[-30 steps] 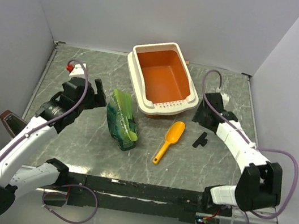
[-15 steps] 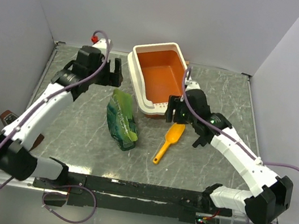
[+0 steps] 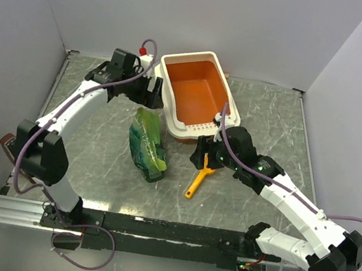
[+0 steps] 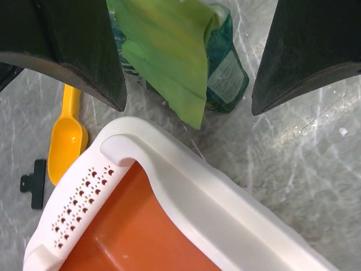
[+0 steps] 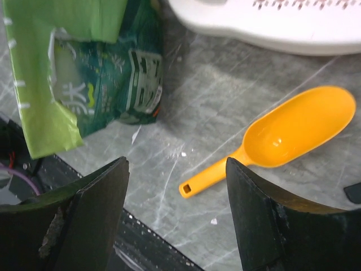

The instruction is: Fill the litter box with clean litter

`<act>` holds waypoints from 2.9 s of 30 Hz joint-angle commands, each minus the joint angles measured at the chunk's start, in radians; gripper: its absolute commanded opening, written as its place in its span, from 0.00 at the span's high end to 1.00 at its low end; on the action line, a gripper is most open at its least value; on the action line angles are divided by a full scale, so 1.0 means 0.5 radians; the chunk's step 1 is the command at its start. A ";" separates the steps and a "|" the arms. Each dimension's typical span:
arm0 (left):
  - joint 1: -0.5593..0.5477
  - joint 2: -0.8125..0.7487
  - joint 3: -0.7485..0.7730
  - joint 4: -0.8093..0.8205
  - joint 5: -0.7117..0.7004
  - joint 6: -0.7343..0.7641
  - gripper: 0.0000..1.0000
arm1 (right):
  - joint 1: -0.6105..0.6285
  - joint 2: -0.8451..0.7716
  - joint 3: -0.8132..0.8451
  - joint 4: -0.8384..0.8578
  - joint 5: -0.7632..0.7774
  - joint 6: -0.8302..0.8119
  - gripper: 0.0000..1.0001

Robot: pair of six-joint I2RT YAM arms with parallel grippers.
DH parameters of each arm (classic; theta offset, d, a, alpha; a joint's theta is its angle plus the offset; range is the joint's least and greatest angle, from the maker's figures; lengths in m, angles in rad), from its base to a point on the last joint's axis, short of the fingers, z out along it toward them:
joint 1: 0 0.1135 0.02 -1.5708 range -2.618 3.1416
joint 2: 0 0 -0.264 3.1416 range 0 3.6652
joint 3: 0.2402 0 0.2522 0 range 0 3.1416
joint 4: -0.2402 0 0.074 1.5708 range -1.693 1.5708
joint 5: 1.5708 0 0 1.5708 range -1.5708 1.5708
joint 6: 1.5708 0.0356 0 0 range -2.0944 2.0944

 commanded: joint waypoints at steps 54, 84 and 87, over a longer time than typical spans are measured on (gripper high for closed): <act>0.006 -1.741 -2.136 2.583 0.079 -1.123 0.99 | 0.043 0.289 0.591 0.040 -0.977 -0.772 0.14; 0.006 -1.944 -2.308 3.025 0.057 -1.329 0.99 | 0.117 1.312 1.115 0.298 -1.618 -0.920 0.09; 0.006 -1.935 -2.305 3.047 0.048 -1.335 0.99 | 0.163 1.348 1.109 0.347 -1.624 -0.886 0.11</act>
